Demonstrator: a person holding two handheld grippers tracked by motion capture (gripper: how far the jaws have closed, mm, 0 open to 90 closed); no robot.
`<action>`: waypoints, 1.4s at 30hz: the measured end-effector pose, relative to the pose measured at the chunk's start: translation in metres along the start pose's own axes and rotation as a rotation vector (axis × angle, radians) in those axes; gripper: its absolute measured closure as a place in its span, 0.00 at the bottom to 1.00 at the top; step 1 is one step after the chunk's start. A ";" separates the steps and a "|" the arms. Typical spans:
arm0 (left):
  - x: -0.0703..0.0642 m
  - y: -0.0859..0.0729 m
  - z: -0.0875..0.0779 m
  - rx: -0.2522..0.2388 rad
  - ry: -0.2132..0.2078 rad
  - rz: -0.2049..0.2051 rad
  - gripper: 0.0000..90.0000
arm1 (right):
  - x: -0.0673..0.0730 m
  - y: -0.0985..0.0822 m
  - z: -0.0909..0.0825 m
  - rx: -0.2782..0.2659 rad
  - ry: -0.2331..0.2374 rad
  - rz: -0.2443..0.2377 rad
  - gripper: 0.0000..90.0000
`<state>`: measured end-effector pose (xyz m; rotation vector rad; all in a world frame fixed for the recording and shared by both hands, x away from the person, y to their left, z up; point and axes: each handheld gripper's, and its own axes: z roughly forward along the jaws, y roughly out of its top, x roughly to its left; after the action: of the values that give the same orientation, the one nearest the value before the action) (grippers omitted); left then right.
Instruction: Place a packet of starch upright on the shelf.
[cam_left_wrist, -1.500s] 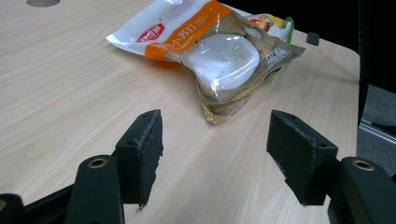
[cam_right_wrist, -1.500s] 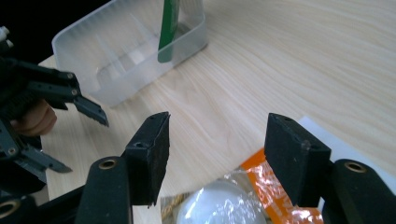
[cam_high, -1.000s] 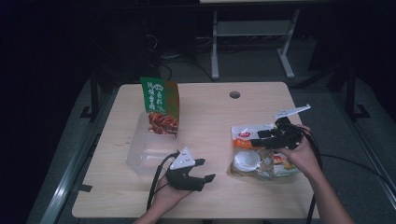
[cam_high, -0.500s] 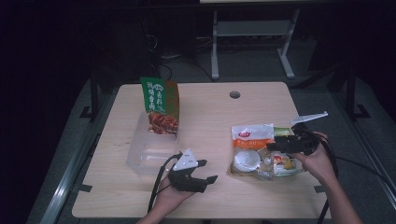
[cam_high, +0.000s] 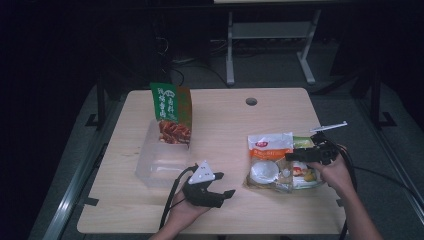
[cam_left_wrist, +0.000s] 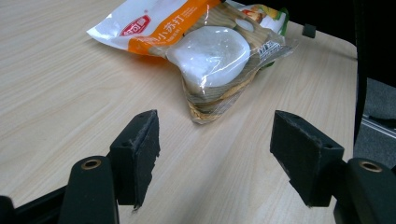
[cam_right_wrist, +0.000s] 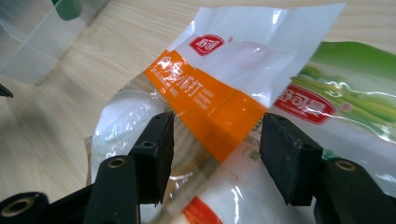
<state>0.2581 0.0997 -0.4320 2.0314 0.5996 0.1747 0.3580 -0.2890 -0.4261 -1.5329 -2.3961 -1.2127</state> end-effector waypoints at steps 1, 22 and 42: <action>0.000 0.000 0.000 0.002 0.002 0.001 0.36 | 0.000 0.001 0.002 0.002 0.004 0.001 0.51; 0.003 -0.001 0.004 0.002 -0.014 -0.034 0.34 | 0.040 0.007 0.010 0.000 0.094 -0.073 0.99; 0.003 0.003 0.024 0.023 -0.035 -0.093 0.34 | 0.099 -0.015 0.004 -0.148 0.208 -0.272 1.00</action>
<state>0.2707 0.0813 -0.4428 2.0200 0.6749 0.0773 0.2977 -0.2153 -0.3954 -1.0690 -2.4794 -1.5459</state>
